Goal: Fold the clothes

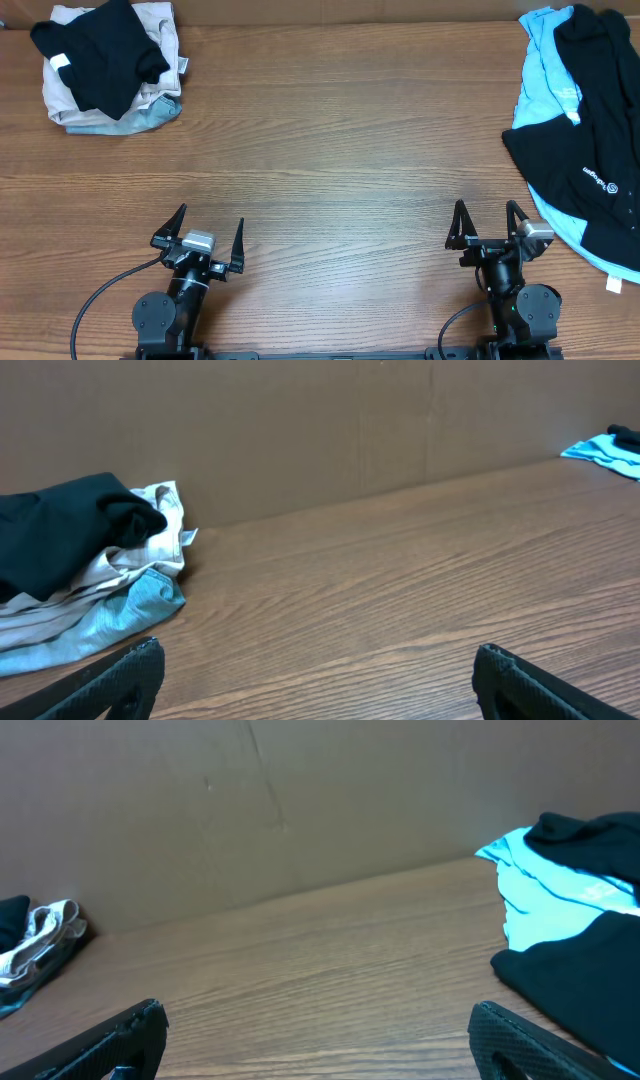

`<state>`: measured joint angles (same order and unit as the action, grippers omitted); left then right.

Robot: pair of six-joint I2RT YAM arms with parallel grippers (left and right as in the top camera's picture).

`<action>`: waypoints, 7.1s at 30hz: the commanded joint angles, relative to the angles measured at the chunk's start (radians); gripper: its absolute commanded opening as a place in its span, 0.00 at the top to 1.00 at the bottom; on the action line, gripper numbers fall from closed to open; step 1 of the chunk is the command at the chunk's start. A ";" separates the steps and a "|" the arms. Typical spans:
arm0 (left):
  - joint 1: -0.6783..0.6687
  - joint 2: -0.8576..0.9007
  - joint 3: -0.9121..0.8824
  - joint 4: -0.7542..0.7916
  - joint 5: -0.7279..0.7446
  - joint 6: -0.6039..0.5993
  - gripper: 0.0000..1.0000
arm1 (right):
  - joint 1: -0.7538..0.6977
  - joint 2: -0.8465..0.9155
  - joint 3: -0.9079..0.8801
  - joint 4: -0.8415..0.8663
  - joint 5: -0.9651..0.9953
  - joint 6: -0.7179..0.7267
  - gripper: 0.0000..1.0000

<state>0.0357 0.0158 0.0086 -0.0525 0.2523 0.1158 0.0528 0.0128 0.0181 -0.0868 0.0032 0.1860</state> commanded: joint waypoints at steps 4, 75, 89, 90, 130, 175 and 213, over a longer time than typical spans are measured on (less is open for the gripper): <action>0.011 -0.011 -0.004 0.030 -0.009 0.024 0.00 | -0.003 -0.009 -0.010 0.078 -0.008 -0.004 0.00; 0.010 1.655 1.217 -0.511 0.132 0.045 0.07 | -0.167 2.071 1.363 -0.481 0.433 0.051 0.25; 0.010 1.655 1.217 -0.469 0.062 0.045 0.15 | -0.174 2.071 1.363 -0.460 0.479 0.051 0.85; 0.010 1.655 1.217 -0.467 0.056 0.045 0.17 | -0.176 2.071 1.363 -0.460 0.479 0.051 0.90; 0.103 1.655 1.343 -0.474 0.051 0.060 0.04 | 0.644 1.670 1.683 -0.976 -0.162 0.048 0.92; -0.338 2.006 1.342 -0.475 0.097 0.131 0.96 | -0.296 1.751 0.901 -0.496 -0.180 0.182 0.91; -0.188 2.220 1.337 -0.564 -0.027 -0.065 0.96 | -0.692 1.943 0.928 -0.234 -0.032 0.281 0.81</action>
<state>-0.2428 2.1380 1.3842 -0.6155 0.5457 0.1146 -0.4698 1.8660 0.9882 -0.3019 -0.2020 0.4377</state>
